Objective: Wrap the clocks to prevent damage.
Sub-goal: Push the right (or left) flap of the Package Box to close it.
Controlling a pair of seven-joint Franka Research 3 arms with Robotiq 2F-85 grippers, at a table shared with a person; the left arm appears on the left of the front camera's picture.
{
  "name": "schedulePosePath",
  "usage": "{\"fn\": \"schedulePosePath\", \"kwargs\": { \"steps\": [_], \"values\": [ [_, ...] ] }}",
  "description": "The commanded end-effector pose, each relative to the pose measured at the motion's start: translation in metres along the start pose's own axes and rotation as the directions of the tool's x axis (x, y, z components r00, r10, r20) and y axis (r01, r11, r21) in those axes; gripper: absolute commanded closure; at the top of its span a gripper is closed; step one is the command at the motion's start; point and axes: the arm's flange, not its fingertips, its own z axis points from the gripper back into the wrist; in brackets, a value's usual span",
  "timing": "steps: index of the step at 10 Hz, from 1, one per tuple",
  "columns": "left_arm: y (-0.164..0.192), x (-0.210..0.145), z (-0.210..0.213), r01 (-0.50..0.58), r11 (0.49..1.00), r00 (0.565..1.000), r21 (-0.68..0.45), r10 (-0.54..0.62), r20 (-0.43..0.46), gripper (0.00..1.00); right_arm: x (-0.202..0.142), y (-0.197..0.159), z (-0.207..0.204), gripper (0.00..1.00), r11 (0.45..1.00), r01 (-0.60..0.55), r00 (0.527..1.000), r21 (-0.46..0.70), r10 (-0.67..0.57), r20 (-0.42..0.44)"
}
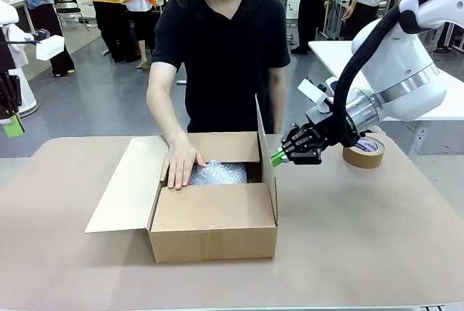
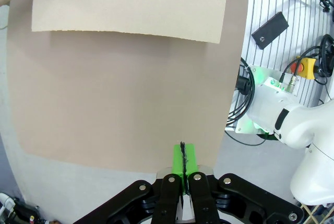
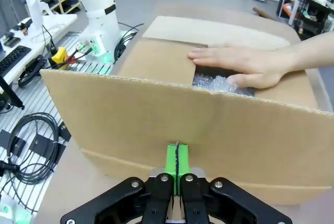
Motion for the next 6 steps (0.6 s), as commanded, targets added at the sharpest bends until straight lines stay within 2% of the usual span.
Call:
{"fn": "schedulePosePath", "kwargs": {
  "steps": [1,6],
  "values": [
    [0.0,0.0,0.003,-0.012,1.0,1.0,-0.002,0.012,-0.012,0.99,-0.007,-0.01,-0.016,0.99,0.999,-0.018,1.0,-0.031,0.018,0.018],
    [0.0,0.0,0.003,-0.012,1.0,1.0,-0.002,0.012,-0.012,0.99,0.015,-0.03,-0.046,0.99,0.999,-0.044,0.999,-0.025,0.045,0.022]
  ]
}}
